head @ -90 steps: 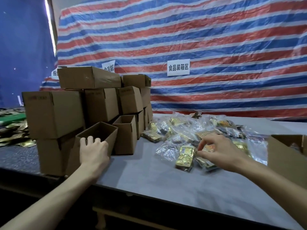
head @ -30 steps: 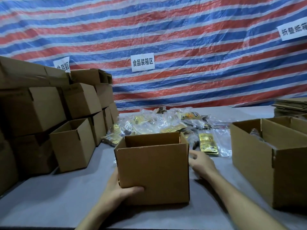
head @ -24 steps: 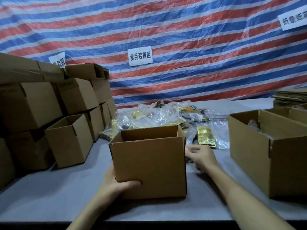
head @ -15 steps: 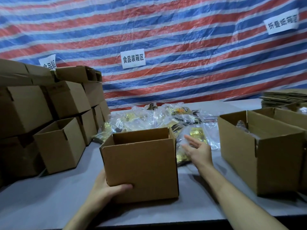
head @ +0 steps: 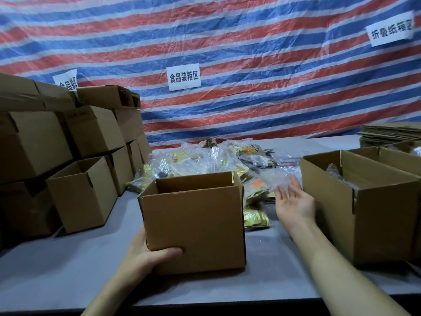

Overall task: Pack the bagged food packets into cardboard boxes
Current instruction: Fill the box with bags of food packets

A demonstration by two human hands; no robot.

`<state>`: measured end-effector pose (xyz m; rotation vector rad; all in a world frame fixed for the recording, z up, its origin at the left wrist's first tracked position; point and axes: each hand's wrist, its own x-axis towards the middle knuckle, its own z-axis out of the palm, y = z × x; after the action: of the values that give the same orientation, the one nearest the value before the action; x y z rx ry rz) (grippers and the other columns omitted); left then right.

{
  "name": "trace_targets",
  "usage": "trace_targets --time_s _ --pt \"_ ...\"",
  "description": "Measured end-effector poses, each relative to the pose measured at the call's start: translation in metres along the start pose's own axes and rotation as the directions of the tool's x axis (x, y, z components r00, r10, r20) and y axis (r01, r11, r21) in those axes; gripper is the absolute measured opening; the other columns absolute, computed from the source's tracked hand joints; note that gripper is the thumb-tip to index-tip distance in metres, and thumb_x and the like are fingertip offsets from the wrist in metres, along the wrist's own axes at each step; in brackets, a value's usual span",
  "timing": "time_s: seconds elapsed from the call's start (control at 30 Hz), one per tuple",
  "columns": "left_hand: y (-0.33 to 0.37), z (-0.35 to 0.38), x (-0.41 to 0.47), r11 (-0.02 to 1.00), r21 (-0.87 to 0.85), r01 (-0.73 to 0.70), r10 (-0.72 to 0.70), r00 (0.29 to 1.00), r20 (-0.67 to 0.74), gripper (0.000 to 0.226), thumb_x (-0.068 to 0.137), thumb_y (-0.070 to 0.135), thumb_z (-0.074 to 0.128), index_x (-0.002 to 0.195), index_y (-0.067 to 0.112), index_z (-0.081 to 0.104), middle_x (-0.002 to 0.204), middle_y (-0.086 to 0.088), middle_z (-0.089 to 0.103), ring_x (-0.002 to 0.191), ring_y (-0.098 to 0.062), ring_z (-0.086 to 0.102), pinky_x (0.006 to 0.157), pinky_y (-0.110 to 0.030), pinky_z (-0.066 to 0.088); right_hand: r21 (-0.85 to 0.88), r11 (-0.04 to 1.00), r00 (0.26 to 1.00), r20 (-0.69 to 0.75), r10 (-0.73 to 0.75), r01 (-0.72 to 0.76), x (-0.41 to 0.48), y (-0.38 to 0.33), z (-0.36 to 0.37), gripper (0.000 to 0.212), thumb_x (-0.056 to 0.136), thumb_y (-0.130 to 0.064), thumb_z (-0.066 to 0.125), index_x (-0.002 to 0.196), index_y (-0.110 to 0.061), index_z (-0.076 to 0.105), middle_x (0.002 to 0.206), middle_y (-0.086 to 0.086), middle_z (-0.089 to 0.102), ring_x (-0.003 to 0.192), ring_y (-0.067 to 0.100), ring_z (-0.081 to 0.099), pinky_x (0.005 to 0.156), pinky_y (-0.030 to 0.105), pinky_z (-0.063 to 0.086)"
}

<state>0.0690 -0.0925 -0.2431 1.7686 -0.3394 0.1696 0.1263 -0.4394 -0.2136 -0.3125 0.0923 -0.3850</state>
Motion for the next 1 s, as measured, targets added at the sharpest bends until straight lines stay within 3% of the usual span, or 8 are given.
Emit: trace_targets --time_s 0.13,0.23,0.4,0.5,0.67,0.77,0.9,1.0 --pt "-0.003 0.000 0.001 1.000 0.009 0.001 -0.001 1.000 -0.008 0.090 0.038 0.048 0.092 0.118 0.022 0.063 0.110 0.008 0.076 0.098 -0.011 0.073 0.077 -0.026 0.056 -0.080 0.997 0.987 -0.157 -0.020 0.008 -0.001 0.003 0.000 0.039 0.103 -0.005 0.052 0.142 -0.004 0.050 0.145 0.011 0.050 0.136 0.027 0.050 0.107 0.033 0.047" --pt "-0.004 -0.001 0.001 1.000 0.016 -0.006 0.006 1.000 -0.008 0.090 0.040 0.048 0.093 0.120 0.022 0.063 0.113 0.005 0.076 0.102 -0.014 0.072 0.081 -0.029 0.055 -0.159 0.987 0.974 -0.225 -0.031 -0.005 0.000 0.004 -0.003 0.047 0.095 0.013 0.054 0.140 0.001 0.048 0.141 0.021 0.053 0.124 0.028 0.059 0.088 0.030 0.055" --pt "-0.005 -0.001 0.001 1.000 0.016 -0.014 0.014 1.000 0.007 0.089 0.040 0.047 0.093 0.120 0.022 0.064 0.113 0.003 0.076 0.102 -0.015 0.073 0.080 -0.027 0.056 -0.190 0.970 0.988 -0.066 0.143 -0.153 -0.007 0.004 0.001 0.050 0.085 0.019 0.056 0.133 0.006 0.050 0.127 0.024 0.059 0.093 0.020 0.067 0.062 0.019 0.060" --pt "-0.004 -0.001 0.002 1.000 0.014 -0.015 0.015 1.000 0.024 0.094 0.039 0.050 0.095 0.122 0.020 0.063 0.114 0.003 0.076 0.104 -0.016 0.072 0.080 -0.026 0.057 -0.153 0.957 0.967 0.037 0.254 -0.246 -0.009 0.008 -0.001 0.073 0.075 0.008 0.062 0.145 -0.003 0.045 0.111 0.023 0.062 0.082 0.020 0.064 0.060 0.020 0.059" --pt "-0.004 -0.001 0.002 1.000 0.000 0.001 -0.001 0.999 0.052 0.098 0.044 0.051 0.096 0.130 0.023 0.057 0.119 0.003 0.073 0.111 -0.018 0.069 0.092 -0.035 0.054 -0.210 0.911 0.932 0.003 0.364 -0.355 -0.011 0.015 0.000 0.035 0.089 -0.041 0.069 0.097 -0.008 0.063 0.078 0.008 0.061 0.068 0.015 0.057 0.066 0.023 0.051" --pt "-0.004 -0.001 0.002 1.000 -0.003 0.017 -0.016 0.998 0.055 0.100 0.045 0.049 0.096 0.133 0.027 0.054 0.120 0.006 0.072 0.111 -0.015 0.069 0.095 -0.037 0.055 -0.352 0.908 0.973 -0.046 0.227 -0.228 -0.016 0.022 0.006 0.024 0.100 -0.035 0.057 0.087 -0.016 0.063 0.084 0.007 0.062 0.074 0.015 0.060 0.058 0.026 0.057" --pt "-0.003 -0.001 0.003 0.999 -0.031 0.025 -0.022 0.998 0.064 0.105 0.045 0.053 0.098 0.136 0.030 0.052 0.122 0.006 0.071 0.113 -0.016 0.068 0.099 -0.043 0.055 -0.731 0.682 0.999 -0.020 0.031 -0.036 -0.020 0.024 0.039 0.024 0.104 -0.029 0.054 0.097 -0.012 0.069 0.107 0.013 0.063 0.098 0.029 0.064 0.094 0.050 0.054" --pt "-0.003 -0.002 0.004 0.999 -0.033 0.016 -0.013 0.997 0.076 0.108 0.045 0.058 0.098 0.138 0.031 0.049 0.124 0.007 0.070 0.114 -0.016 0.067 0.098 -0.041 0.056 -0.913 0.395 0.995 0.099 -0.019 0.099 -0.025 0.017 0.080 0.030 0.106 -0.032 0.047 0.112 -0.011 0.068 0.134 0.015 0.058 0.116 0.030 0.057 0.100 0.050 0.047"
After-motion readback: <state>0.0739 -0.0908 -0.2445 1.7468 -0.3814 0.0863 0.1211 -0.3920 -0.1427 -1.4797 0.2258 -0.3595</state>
